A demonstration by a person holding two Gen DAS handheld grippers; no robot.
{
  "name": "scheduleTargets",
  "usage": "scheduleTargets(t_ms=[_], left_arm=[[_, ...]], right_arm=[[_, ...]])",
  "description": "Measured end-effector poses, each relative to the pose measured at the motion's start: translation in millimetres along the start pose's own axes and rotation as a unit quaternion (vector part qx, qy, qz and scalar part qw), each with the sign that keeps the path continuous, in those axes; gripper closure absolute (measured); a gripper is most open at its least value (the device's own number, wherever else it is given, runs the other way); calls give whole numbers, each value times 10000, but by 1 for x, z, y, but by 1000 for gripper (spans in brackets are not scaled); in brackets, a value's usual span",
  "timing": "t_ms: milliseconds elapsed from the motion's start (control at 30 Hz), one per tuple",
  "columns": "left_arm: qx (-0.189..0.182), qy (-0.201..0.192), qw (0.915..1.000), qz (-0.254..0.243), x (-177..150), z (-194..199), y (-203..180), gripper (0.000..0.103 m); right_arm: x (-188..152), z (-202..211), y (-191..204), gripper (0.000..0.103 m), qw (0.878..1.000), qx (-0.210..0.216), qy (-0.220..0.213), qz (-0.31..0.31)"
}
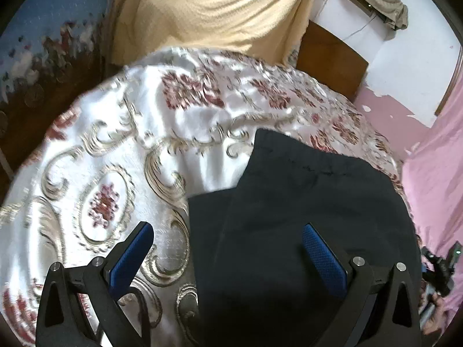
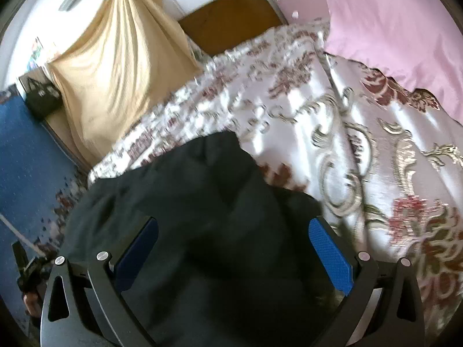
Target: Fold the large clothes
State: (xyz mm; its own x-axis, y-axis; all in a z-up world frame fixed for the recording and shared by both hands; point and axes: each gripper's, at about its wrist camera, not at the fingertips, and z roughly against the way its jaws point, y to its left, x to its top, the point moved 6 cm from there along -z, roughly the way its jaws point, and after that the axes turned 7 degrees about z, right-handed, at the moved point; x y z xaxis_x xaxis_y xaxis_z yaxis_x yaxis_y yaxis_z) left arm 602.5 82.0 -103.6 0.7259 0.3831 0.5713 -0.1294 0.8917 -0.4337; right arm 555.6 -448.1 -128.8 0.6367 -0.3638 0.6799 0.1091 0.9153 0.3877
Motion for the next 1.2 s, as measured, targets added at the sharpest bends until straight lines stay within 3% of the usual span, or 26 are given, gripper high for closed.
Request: scheduleTargets(t_ms=[67,200,367,600,800,1200], left_arm=[[-247,283,9993,-12,-7,-12,0,0],[-588,788,9947,-294,-23,-37,-9,0],[-1254,1108,9858,157,-28,-52,2,0],[-1349,1231,9832,-17,-32,-63,-5,0],[-1637,1369,9761,-409,-37,-63,-22,0],[-1631,1561,9735,-352,-38,-66,-20,0]], right_arm=[[-2,-2,-4,2,9997,-9,209,135],[-11,-15,-4,2,9967,408,670,225],[-21,-27,-12,2,9934,729,880,21],[-26,-34,-17,1,9935,731,874,-63],[-33,-43,12,1,9813,1752,714,367],[-35,-53,7,1,9806,1827,698,99]])
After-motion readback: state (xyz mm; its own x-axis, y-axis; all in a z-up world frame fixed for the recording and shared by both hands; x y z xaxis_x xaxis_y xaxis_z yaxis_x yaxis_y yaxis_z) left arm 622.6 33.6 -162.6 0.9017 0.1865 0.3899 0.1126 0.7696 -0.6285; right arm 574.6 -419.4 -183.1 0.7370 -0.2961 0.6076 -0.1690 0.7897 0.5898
